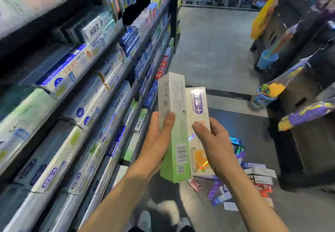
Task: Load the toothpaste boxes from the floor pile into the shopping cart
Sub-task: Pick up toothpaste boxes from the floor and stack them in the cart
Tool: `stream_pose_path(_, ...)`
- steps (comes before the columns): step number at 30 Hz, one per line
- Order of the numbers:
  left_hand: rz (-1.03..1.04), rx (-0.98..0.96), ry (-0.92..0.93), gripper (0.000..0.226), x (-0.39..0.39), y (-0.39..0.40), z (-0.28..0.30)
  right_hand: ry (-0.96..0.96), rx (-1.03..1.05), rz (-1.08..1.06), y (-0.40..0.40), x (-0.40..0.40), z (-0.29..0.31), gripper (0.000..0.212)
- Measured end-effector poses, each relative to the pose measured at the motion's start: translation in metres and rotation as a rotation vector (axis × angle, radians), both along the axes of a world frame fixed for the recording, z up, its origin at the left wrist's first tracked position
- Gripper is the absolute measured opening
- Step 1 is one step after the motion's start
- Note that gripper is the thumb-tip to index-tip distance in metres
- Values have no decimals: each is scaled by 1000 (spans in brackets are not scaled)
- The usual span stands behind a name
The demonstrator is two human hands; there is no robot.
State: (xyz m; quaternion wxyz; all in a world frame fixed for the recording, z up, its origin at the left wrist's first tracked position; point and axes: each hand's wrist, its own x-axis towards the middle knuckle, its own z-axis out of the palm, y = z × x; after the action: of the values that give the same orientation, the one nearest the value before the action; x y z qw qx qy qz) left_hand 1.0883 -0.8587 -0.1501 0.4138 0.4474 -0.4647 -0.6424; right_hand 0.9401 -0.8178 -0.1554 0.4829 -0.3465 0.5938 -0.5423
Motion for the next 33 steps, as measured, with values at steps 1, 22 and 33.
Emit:
stream_pose_path(1, 3, -4, 13, 52, -4, 4, 16, -2, -19, -2, 6, -5, 17, 22)
stream_pose_path(22, -368, -68, 161, 45, -15, 67, 122, 164, -186, -506, 129, 21, 131, 35)
stream_pose_path(33, -874, -194, 97, 29, -36, 225, 145, 130, -179, -1148, 319, 80, 143, 41)
